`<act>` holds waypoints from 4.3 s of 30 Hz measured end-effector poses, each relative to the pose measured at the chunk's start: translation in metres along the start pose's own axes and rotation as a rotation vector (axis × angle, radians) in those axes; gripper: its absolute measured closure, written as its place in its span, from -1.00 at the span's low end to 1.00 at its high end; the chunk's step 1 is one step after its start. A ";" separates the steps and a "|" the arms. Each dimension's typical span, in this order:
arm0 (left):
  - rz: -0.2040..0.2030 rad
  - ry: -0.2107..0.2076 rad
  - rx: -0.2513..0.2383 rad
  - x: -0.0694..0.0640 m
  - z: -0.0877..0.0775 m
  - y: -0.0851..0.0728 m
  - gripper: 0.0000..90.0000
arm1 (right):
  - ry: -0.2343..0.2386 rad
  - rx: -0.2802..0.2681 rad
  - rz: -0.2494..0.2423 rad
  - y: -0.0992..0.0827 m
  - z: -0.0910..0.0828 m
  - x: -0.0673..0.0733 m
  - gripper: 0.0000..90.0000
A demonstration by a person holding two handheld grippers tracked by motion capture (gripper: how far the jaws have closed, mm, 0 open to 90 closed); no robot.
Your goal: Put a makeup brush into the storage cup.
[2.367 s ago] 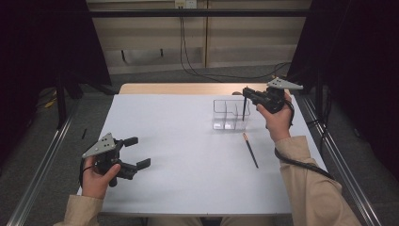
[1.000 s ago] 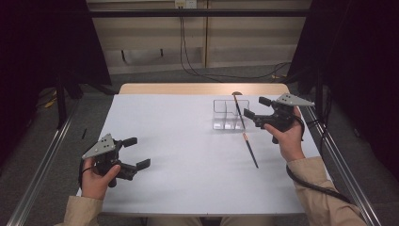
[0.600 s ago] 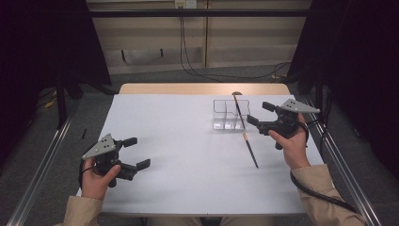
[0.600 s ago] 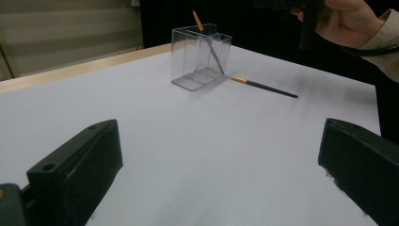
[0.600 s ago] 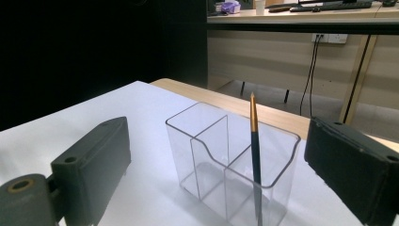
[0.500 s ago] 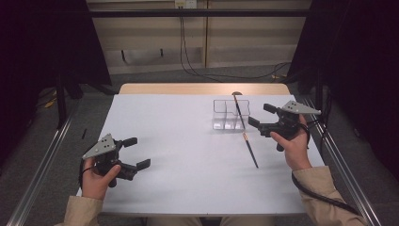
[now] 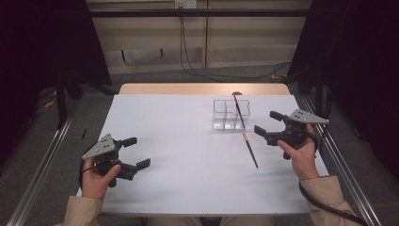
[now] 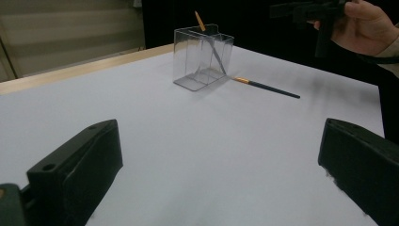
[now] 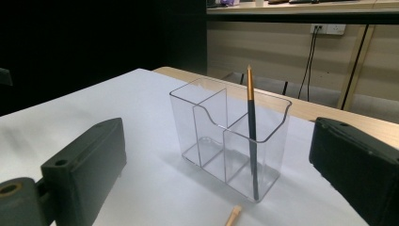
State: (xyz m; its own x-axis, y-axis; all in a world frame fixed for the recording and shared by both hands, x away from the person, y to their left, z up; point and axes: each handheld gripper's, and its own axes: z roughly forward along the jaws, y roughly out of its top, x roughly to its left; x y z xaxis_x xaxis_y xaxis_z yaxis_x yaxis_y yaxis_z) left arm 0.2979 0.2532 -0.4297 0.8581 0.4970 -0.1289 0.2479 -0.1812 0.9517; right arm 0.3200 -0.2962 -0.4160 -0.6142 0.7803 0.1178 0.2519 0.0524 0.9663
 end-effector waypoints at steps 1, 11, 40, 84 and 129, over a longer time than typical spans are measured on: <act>0.000 0.001 0.003 0.000 0.000 0.000 -1.00 | 0.000 0.003 -0.003 -0.001 -0.002 0.001 -0.91; 0.006 0.006 0.004 0.001 0.000 0.000 -1.00 | 0.012 0.014 -0.006 -0.008 -0.012 0.005 -0.91; -0.004 0.021 -0.001 0.004 -0.002 -0.002 -1.00 | 0.018 0.068 -0.007 -0.030 -0.047 0.014 -0.90; 0.003 0.016 0.001 0.003 0.002 -0.001 -1.00 | 0.016 0.079 -0.019 -0.037 -0.065 0.017 -0.90; 0.008 0.027 0.014 -0.004 -0.005 -0.006 -1.00 | 0.004 0.062 -0.033 -0.017 0.001 0.007 -0.86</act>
State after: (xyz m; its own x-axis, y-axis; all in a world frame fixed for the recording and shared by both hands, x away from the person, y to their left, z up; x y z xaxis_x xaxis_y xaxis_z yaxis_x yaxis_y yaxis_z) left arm 0.2906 0.2567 -0.4331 0.8477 0.5181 -0.1138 0.2477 -0.1969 0.9486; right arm 0.3123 -0.2908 -0.4314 -0.6262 0.7748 0.0871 0.2769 0.1165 0.9538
